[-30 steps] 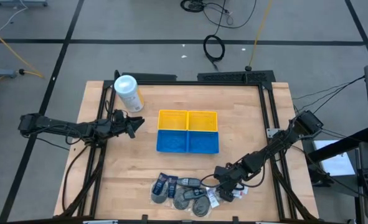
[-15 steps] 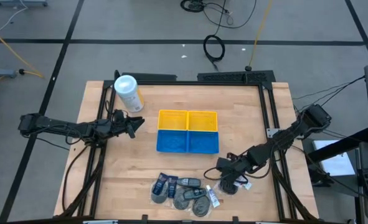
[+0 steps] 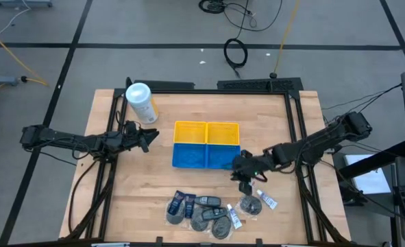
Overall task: Pick & Place Travel size toiletries
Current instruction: Put the middle toothpaste into the right yellow bin
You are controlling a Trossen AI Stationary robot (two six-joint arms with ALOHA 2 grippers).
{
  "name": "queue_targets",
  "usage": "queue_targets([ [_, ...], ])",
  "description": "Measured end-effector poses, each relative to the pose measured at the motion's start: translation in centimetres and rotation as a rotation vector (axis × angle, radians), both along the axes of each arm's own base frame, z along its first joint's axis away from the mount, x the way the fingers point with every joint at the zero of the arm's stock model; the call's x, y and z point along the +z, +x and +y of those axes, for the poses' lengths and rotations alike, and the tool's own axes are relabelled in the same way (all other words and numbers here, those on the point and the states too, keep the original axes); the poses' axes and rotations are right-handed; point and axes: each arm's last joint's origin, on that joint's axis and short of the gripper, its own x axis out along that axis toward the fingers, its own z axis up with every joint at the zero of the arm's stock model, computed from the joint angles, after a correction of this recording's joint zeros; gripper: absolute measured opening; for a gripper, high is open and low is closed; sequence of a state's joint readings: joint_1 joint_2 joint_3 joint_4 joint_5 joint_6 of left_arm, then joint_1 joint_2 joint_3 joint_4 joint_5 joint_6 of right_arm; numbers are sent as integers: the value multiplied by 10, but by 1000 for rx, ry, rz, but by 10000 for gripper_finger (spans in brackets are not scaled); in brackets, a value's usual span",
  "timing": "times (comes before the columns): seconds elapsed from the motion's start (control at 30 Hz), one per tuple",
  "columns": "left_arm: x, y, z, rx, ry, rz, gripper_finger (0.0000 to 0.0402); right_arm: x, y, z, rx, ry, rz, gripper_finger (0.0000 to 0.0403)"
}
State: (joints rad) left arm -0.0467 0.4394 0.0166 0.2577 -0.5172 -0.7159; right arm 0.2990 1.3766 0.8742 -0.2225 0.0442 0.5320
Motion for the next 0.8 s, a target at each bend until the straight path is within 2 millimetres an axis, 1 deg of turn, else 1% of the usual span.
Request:
queue_targets([
  [0.17, 0, 0, 0, 0, 0, -1, 145, 9, 8, -26, -28, -65, -88, 38],
  [0.3, 0, 0, 0, 0, 1, 1, 145, 13, 14, -52, -70, -116, -133, 38],
  [0.47, 0, 1, 0, 2, 6, 5, 145, 14, 17, -87, -138, -150, -147, 38],
  [0.57, 0, 2, 0, 5, 6, 4, 145, 15, 19, -105, -164, -200, -175, 38],
  [0.8, -6, 9, -3, -13, -23, 26, 145, 17, 20, -141, -242, -329, -218, 38],
])
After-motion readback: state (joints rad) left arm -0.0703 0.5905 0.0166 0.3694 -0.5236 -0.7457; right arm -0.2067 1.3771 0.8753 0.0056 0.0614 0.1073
